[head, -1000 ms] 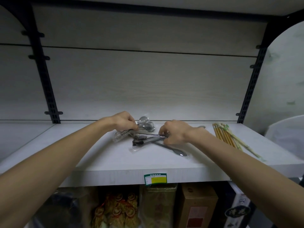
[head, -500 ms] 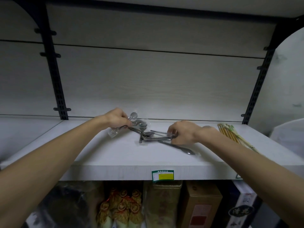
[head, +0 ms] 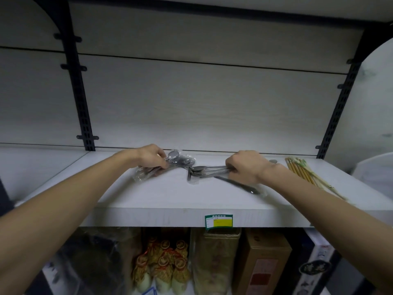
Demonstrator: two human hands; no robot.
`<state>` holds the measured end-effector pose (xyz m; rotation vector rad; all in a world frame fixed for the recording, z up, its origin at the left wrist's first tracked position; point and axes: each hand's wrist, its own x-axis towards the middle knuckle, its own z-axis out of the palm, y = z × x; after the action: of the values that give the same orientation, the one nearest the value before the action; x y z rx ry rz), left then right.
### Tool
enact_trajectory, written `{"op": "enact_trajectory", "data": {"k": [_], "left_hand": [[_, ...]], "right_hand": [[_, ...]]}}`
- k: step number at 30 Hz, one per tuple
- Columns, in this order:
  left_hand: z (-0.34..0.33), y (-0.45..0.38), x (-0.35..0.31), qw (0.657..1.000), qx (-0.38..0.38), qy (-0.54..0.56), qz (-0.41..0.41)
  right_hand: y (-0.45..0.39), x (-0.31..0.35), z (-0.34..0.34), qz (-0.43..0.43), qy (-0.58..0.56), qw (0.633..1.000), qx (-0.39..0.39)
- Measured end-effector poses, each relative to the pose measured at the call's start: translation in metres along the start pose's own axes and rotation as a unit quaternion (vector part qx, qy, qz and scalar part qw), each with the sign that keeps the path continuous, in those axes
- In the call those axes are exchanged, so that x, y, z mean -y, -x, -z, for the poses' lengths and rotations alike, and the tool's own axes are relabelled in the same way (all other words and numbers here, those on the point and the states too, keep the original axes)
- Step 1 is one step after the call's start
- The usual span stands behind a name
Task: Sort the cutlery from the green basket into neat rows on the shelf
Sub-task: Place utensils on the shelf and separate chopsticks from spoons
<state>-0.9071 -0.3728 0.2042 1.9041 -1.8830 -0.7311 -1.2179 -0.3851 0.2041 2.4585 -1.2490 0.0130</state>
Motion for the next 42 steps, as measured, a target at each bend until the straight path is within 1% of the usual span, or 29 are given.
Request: {"op": "enact_trajectory", "data": {"k": [2, 7, 9, 10, 11, 13, 14, 16, 18, 20, 22, 24, 26, 29, 32, 34, 36, 38, 39, 41, 42], "left_hand": [[0.005, 0.002, 0.004, 1.0, 0.021, -0.02, 0.004], [0.025, 0.004, 0.011, 0.998, 0.011, -0.061, 0.011], [0.036, 0.009, 0.014, 0.996, 0.038, -0.076, 0.017], [0.041, 0.01, 0.014, 0.995, 0.047, -0.089, 0.016], [0.045, 0.01, 0.015, 0.993, 0.047, -0.107, 0.007], [0.051, 0.009, 0.018, 0.986, 0.027, -0.161, -0.031], [0.052, 0.008, 0.019, 0.979, 0.019, -0.194, -0.051], [0.053, 0.002, 0.022, 0.962, -0.014, -0.256, -0.094], [0.049, 0.003, 0.026, 0.944, -0.063, -0.299, -0.127], [0.042, -0.001, 0.033, 0.931, -0.104, -0.305, -0.174], [0.031, 0.0, 0.04, 0.931, -0.112, -0.286, -0.199], [0.021, 0.0, 0.05, 0.941, -0.112, -0.256, -0.19], [0.015, 0.001, 0.059, 0.95, -0.118, -0.239, -0.16], [0.024, 0.001, 0.066, 0.961, -0.112, -0.223, -0.116], [0.036, -0.002, 0.07, 0.965, -0.104, -0.225, -0.089], [0.037, -0.001, 0.071, 0.969, -0.088, -0.214, -0.084], [0.034, 0.001, 0.069, 0.981, -0.062, -0.16, -0.092], [0.029, 0.003, 0.067, 0.99, -0.041, -0.087, -0.106], [0.025, 0.003, 0.065, 0.991, -0.047, -0.06, -0.112], [0.018, -0.001, 0.058, 0.989, -0.082, -0.01, -0.122], [0.014, -0.004, 0.053, 0.988, -0.095, 0.015, -0.118]], "right_hand": [[0.002, -0.004, 0.005, -0.025, -0.032, 0.999, -0.012], [0.007, -0.019, 0.021, -0.094, -0.093, 0.989, -0.066], [0.008, -0.021, 0.026, -0.15, -0.154, 0.973, -0.089], [0.007, -0.02, 0.028, -0.177, -0.205, 0.958, -0.091], [0.004, -0.016, 0.031, -0.194, -0.274, 0.938, -0.082], [-0.006, -0.001, 0.035, -0.206, -0.415, 0.885, -0.034], [-0.012, 0.01, 0.037, -0.209, -0.46, 0.863, -0.012], [-0.024, 0.034, 0.037, -0.209, -0.501, 0.839, 0.005], [-0.036, 0.057, 0.036, -0.207, -0.518, 0.83, 0.024], [-0.049, 0.079, 0.033, -0.213, -0.533, 0.817, 0.052], [-0.059, 0.099, 0.029, -0.226, -0.55, 0.801, 0.07], [-0.069, 0.114, 0.026, -0.228, -0.537, 0.809, 0.073], [-0.077, 0.122, 0.026, -0.232, -0.523, 0.817, 0.077], [-0.083, 0.126, 0.033, -0.232, -0.532, 0.808, 0.096], [-0.083, 0.129, 0.041, -0.222, -0.558, 0.792, 0.108], [-0.081, 0.131, 0.048, -0.214, -0.571, 0.783, 0.121], [-0.079, 0.126, 0.054, -0.209, -0.582, 0.775, 0.131], [-0.076, 0.114, 0.059, -0.194, -0.574, 0.784, 0.134], [-0.075, 0.106, 0.06, -0.19, -0.564, 0.795, 0.121], [-0.074, 0.088, 0.055, -0.198, -0.54, 0.815, 0.07], [-0.075, 0.081, 0.049, -0.205, -0.509, 0.835, 0.041]]}}
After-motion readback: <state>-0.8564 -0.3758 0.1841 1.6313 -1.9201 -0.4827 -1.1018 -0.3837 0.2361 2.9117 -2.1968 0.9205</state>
